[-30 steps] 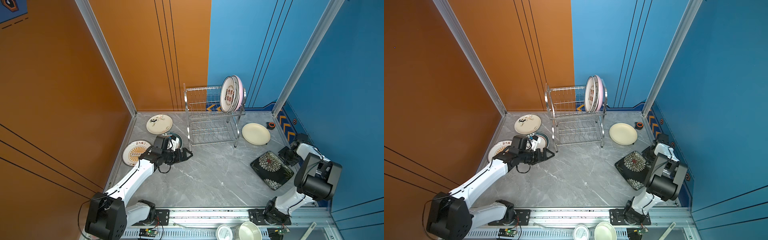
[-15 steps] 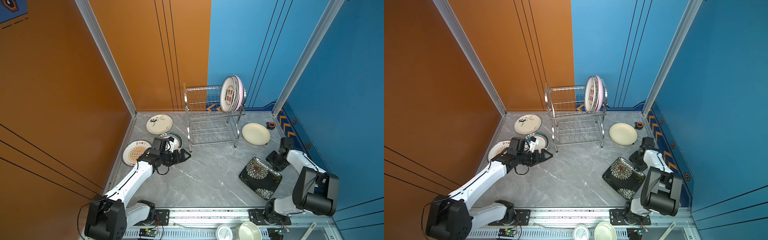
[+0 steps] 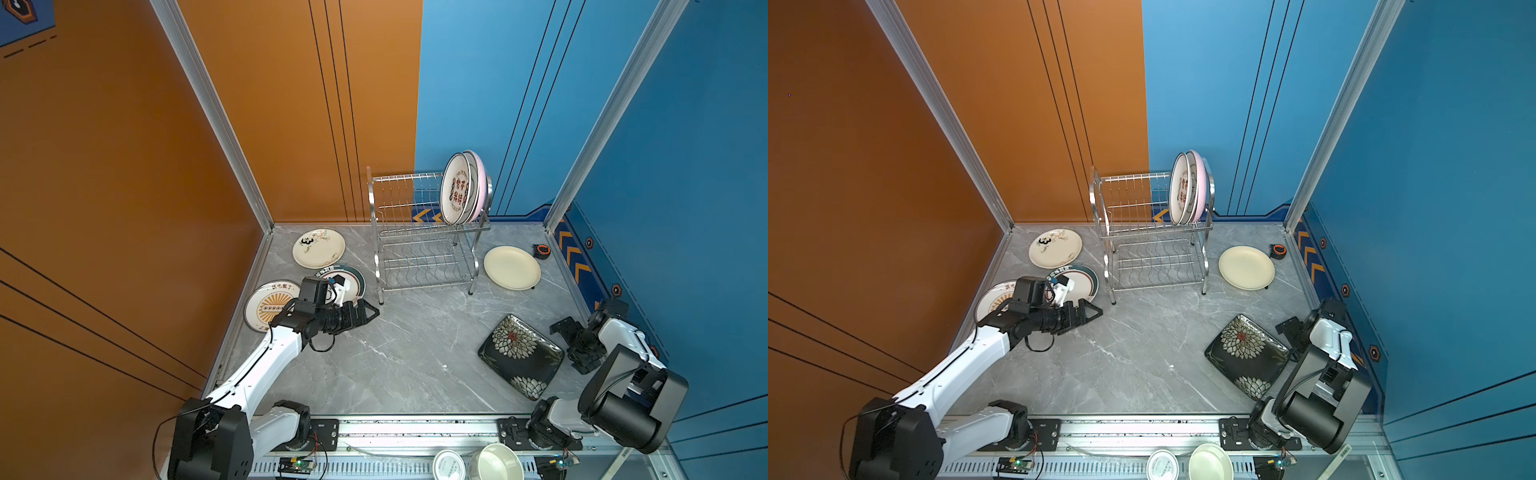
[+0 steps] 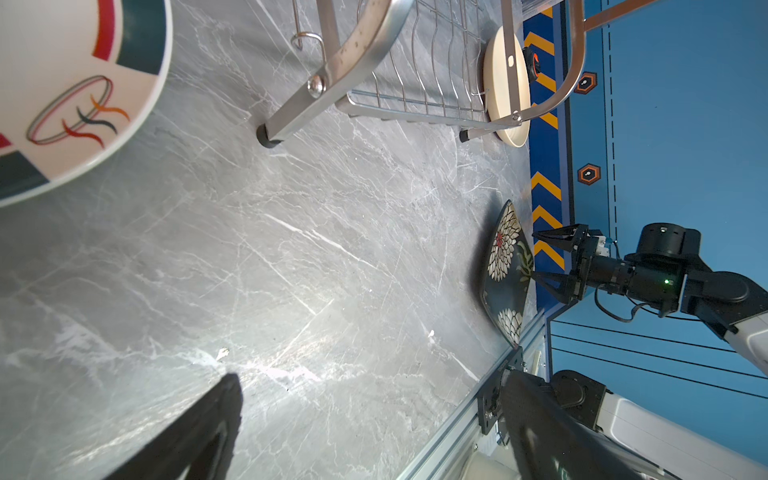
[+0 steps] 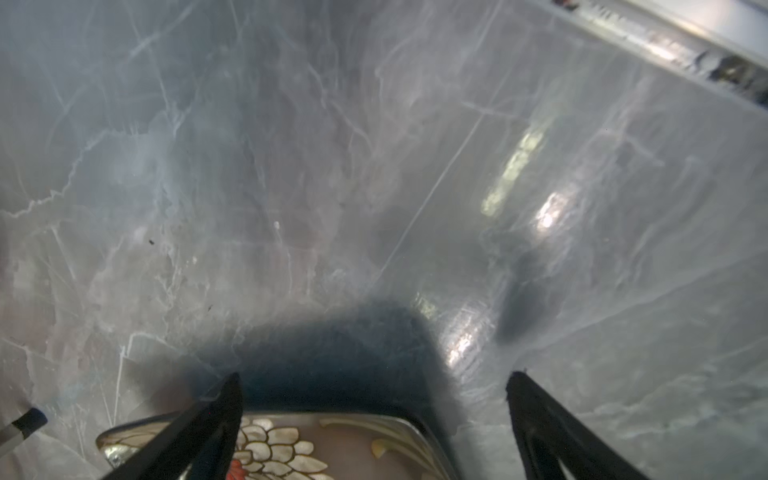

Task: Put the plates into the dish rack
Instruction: 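Push the dark square floral plate with the right gripper toward the left gripper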

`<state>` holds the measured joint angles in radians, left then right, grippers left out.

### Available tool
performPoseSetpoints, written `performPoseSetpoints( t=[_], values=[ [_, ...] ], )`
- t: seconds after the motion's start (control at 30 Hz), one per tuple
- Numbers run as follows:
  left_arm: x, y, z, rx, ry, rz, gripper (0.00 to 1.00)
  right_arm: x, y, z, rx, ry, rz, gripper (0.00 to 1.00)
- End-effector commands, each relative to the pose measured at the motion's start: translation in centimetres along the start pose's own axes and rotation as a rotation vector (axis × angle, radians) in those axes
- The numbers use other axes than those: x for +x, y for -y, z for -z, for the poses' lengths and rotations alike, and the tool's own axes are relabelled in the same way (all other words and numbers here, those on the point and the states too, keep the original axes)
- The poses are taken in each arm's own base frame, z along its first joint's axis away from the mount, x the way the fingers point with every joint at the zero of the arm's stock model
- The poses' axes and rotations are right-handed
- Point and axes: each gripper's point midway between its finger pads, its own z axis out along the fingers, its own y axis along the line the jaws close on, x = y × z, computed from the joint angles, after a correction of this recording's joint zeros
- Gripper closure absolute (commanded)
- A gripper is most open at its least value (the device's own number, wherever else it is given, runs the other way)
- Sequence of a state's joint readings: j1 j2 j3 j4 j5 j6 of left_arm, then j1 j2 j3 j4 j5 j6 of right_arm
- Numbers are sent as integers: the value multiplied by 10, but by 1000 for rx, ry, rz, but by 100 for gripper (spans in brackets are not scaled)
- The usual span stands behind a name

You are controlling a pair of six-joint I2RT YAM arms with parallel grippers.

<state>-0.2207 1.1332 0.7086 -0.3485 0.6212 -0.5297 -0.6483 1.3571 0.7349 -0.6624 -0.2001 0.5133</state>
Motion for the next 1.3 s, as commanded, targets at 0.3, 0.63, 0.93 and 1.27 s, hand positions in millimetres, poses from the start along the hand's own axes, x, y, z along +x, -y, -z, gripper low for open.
performPoseSetpoints(
  t=[0.3, 0.63, 0.93, 1.27],
  values=[
    [4, 1, 3, 23, 0, -21, 2, 43, -27, -14, -100, -84, 18, 0],
    [4, -1, 3, 17, -1, -19, 2, 74, -77, -27, -141, -135, 184, 0],
    [5, -4, 3, 8, 3, -12, 2, 122, -112, -34, -129, -203, 324, 0],
    [7, -8, 2, -2, 14, 0, 2, 183, -119, -36, -132, -251, 431, 0]
  ],
)
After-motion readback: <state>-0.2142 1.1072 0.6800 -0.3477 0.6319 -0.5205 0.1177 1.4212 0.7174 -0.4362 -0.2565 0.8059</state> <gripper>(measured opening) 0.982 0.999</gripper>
